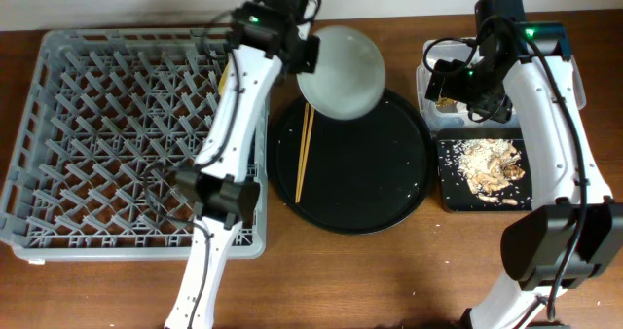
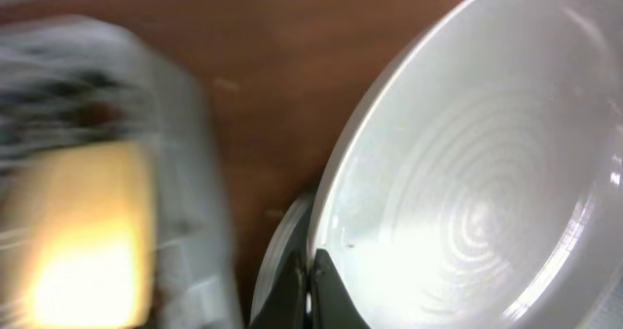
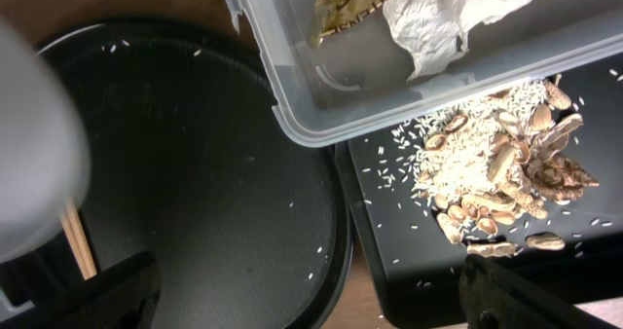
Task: Sort waste into correct bins and load items into the dishwasher rack
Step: 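Lift the white plate and stand it upright in the rack, left gripper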
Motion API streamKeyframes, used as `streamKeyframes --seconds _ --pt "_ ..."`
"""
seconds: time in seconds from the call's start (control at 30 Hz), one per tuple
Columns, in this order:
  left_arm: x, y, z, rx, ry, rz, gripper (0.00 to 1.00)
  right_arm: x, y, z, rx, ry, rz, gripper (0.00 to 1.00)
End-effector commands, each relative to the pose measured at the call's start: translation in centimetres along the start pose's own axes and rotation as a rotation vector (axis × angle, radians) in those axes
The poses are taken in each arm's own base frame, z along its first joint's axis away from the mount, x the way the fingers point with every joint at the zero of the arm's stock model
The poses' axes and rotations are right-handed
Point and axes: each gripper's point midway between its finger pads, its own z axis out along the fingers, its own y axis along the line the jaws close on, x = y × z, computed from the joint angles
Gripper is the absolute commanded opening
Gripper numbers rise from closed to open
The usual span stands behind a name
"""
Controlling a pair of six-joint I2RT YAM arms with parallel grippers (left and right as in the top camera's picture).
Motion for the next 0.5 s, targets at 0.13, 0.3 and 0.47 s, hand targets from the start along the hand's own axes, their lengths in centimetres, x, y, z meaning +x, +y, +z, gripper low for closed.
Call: streamKeyframes --seconds 0.13,0.3,0.47 --pt "-2.7 14.6 -17.1 -0.737 -0.272 -0.115 0.0 0.3 0.1 0.3 0.001 0.011 -0.013 0.98" --pt "-1.0 20.3 -19.9 -1.039 -0.215 -0.148 0.0 0.3 0.1 0.3 0.001 0.011 -0.013 0.98" --pt "0.0 23.7 -18.4 -1.084 -0.147 -0.182 0.0 0.3 0.1 0.3 0.001 0.011 -0.013 0.99"
